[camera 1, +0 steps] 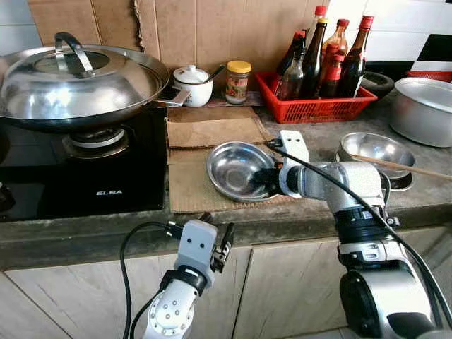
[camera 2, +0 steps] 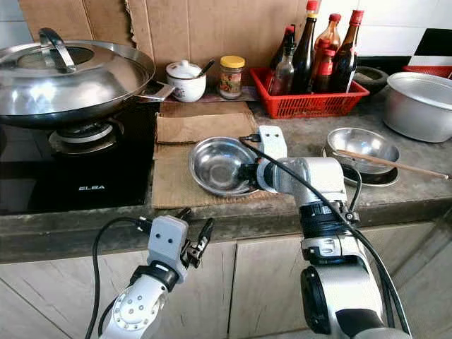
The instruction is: Kitchen organization
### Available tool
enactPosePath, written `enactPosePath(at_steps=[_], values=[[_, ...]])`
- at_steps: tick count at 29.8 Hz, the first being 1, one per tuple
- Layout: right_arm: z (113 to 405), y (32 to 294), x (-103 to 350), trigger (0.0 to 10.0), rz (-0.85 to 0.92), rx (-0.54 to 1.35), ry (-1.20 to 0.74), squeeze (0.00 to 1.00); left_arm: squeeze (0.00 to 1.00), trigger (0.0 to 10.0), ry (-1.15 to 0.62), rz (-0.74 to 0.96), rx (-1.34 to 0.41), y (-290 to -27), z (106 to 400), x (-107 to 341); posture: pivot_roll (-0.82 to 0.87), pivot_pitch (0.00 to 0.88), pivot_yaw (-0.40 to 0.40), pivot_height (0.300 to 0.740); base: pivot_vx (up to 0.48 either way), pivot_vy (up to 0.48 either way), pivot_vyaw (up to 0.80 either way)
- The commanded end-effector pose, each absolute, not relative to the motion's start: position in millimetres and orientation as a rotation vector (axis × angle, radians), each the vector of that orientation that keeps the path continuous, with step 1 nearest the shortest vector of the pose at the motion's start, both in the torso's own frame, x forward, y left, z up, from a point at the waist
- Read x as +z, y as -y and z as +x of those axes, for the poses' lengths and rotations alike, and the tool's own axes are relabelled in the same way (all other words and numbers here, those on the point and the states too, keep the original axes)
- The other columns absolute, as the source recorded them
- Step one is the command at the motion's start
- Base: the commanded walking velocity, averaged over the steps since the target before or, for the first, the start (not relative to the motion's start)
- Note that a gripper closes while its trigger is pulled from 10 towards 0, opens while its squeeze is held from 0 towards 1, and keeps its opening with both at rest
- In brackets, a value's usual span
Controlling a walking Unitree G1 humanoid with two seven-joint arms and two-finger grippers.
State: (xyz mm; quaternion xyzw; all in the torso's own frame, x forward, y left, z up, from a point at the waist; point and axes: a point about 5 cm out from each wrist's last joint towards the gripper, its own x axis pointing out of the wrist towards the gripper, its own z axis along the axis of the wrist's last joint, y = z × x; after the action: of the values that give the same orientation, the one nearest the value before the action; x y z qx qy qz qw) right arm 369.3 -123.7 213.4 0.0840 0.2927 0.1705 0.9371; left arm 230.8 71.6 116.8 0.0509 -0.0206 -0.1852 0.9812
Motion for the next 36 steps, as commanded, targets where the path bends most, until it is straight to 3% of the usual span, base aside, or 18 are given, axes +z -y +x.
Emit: enactPosePath(at_steps=[1, 10, 14, 16, 17, 19, 22, 25, 28, 34, 36], values=[[369, 125, 207, 0.0, 0.17, 0.322, -0.642, 0.0, 0.0, 10.0, 0.042, 0.109, -0.375, -70, 229, 116, 0.02, 0.0, -0.103, 0.74, 0.0, 0.0, 0.0], [372, 127, 208, 0.0, 0.248, 0.293, -0.637, 0.0, 0.0, 10.0, 0.043, 0.103, -0.374, -70, 229, 117, 0.02, 0.0, -0.105, 0.74, 0.0, 0.0, 0.0], [374, 126, 211, 0.0, 0.408, 0.273, -0.597, 0.0, 0.0, 10.0, 0.043, 0.098, -0.371, -70, 229, 118, 0.02, 0.0, -0.105, 0.74, 0.0, 0.0, 0.0], [374, 126, 211, 0.0, 0.408, 0.273, -0.597, 0.0, 0.0, 10.0, 0.043, 0.098, -0.371, -70, 229, 118, 0.02, 0.0, -0.105, 0.74, 0.0, 0.0, 0.0], [376, 126, 216, 0.0, 0.524, 0.241, -0.515, 0.0, 0.0, 10.0, 0.042, 0.097, -0.369, -70, 230, 118, 0.02, 0.0, -0.1, 0.74, 0.0, 0.0, 0.0], [376, 126, 216, 0.0, 0.524, 0.241, -0.515, 0.0, 0.0, 10.0, 0.042, 0.097, -0.369, -70, 230, 118, 0.02, 0.0, -0.1, 0.74, 0.0, 0.0, 0.0], [371, 130, 225, 0.0, 0.655, 0.165, -0.313, 0.0, 0.0, 10.0, 0.045, 0.092, -0.369, -69, 231, 119, 0.01, 0.0, -0.089, 0.74, 0.0, 0.0, 0.0], [366, 132, 229, 0.0, 0.663, 0.135, -0.205, 0.0, 0.0, 10.0, 0.046, 0.089, -0.37, -69, 231, 120, 0.01, 0.0, -0.088, 0.74, 0.0, 0.0, 0.0], [347, 134, 242, 0.0, 0.576, 0.096, 0.022, 0.0, 0.0, 10.0, 0.044, 0.089, -0.374, -68, 231, 120, 0.01, 0.0, -0.083, 0.74, 0.0, 0.0, 0.0], [337, 137, 253, 0.0, 0.485, 0.045, 0.157, 0.0, 0.0, 10.0, 0.044, 0.086, -0.376, -68, 232, 120, 0.01, 0.0, -0.077, 0.74, 0.0, 0.0, 0.0], [325, 144, 262, 0.0, 0.316, -0.038, 0.283, 0.0, 0.0, 10.0, 0.047, 0.085, -0.383, -68, 232, 121, 0.01, 0.0, -0.075, 0.74, 0.0, 0.0, 0.0]])
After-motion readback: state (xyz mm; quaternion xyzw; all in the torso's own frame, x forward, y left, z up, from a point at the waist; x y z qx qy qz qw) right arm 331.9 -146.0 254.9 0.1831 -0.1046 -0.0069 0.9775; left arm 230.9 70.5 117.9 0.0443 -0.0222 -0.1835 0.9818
